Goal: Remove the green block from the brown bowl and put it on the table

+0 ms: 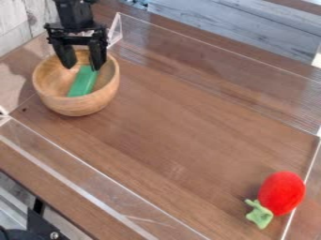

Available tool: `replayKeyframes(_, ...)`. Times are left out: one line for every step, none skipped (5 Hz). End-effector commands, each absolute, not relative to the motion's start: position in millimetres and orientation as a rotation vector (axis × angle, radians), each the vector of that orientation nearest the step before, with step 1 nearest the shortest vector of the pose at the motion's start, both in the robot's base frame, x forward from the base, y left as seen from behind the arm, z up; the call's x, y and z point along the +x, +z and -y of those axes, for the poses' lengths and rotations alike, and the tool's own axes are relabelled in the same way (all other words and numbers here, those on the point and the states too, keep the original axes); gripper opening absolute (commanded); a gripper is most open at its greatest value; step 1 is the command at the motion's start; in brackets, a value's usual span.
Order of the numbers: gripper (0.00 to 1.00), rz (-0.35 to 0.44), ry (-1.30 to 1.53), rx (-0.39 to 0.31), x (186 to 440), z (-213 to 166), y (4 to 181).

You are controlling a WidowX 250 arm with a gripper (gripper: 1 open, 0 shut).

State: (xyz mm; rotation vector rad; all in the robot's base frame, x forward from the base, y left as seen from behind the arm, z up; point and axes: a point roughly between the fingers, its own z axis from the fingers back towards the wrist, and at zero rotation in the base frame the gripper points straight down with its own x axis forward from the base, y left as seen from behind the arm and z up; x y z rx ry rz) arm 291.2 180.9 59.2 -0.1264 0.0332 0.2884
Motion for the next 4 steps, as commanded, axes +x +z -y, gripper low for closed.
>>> replayKeyframes(1.0, 0.01, 0.251, -0.1, 304.0, -183.4, 75.3)
replayKeyframes(1.0, 0.0, 0.266, -0.106, 302.7, -183.3, 84.8)
replayKeyframes(1.0, -0.01, 0.282, -0.113, 300.6, -182.6, 93.6)
replayKeyframes(1.0, -0.023, 0.281, -0.123, 298.3, -176.5, 96.3)
